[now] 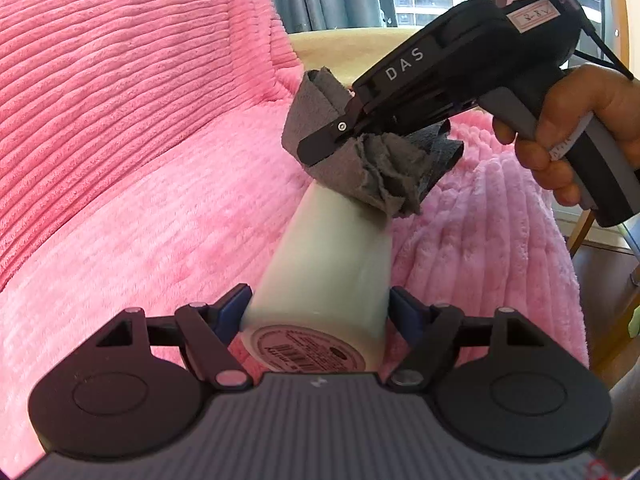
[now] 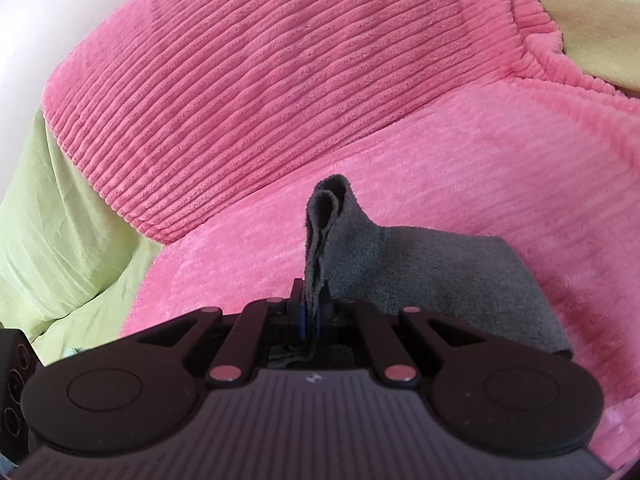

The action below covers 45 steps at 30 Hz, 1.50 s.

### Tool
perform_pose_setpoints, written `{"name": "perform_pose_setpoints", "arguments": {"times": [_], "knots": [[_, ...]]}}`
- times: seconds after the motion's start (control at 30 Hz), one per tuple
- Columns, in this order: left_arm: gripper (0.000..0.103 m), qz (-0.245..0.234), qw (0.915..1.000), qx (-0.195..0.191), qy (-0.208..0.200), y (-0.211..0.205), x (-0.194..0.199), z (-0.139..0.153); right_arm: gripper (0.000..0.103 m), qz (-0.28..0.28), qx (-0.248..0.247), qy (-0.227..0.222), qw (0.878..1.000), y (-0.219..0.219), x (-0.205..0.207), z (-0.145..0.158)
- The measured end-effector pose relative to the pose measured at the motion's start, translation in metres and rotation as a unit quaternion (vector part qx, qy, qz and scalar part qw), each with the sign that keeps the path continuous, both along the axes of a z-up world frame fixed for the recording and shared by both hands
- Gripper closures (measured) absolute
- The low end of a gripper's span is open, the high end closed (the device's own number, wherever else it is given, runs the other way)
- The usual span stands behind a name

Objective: Clean container
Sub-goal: 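Rub the grey cloth over the bottle's cap end with the right gripper, then wipe the bottle body and cap end again with the right gripper's cloth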

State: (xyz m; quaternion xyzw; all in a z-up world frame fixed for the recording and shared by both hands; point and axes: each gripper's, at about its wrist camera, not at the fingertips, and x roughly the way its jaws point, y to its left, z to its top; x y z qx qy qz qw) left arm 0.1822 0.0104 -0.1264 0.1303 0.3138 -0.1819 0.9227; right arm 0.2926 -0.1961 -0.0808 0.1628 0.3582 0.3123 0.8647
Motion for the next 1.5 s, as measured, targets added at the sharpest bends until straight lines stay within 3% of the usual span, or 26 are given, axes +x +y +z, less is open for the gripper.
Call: {"name": "perform_pose_setpoints", "arguments": {"times": [0.53, 0.67, 0.8, 0.9, 1.1, 1.3, 1.5], "knots": [[0.029, 0.007, 1.0000, 0.000, -0.002, 0.002, -0.010, -0.005, 0.102, 0.015, -0.001, 0.000, 1.000, -0.009, 0.010, 0.002], [0.029, -0.006, 0.9964, 0.072, -0.043, -0.015, -0.021, -0.009, 0.098, 0.019, 0.002, -0.001, 1.000, -0.007, -0.002, 0.008], [0.029, -0.023, 0.9781, 0.183, -0.095, -0.033, -0.031, -0.017, 0.098, 0.062, 0.028, -0.001, 0.998, 0.007, -0.024, 0.017], [0.029, -0.029, 0.9705, 0.213, -0.110, -0.037, -0.033, -0.021, 0.099, 0.093, 0.048, -0.001, 0.994, 0.018, -0.040, 0.023], [0.029, -0.023, 0.9713, 0.210, -0.108, -0.037, -0.032, -0.023, 0.100, 0.140, 0.056, 0.019, 0.988, 0.050, -0.052, 0.006], [0.030, -0.021, 0.9731, 0.203, -0.106, -0.034, -0.029, -0.023, 0.102, 0.104, 0.041, 0.016, 0.994, 0.038, -0.030, 0.002], [0.029, -0.022, 0.9748, 0.194, -0.108, -0.030, -0.023, -0.020, 0.103, 0.026, 0.020, 0.004, 0.999, -0.003, -0.001, -0.002]]}}
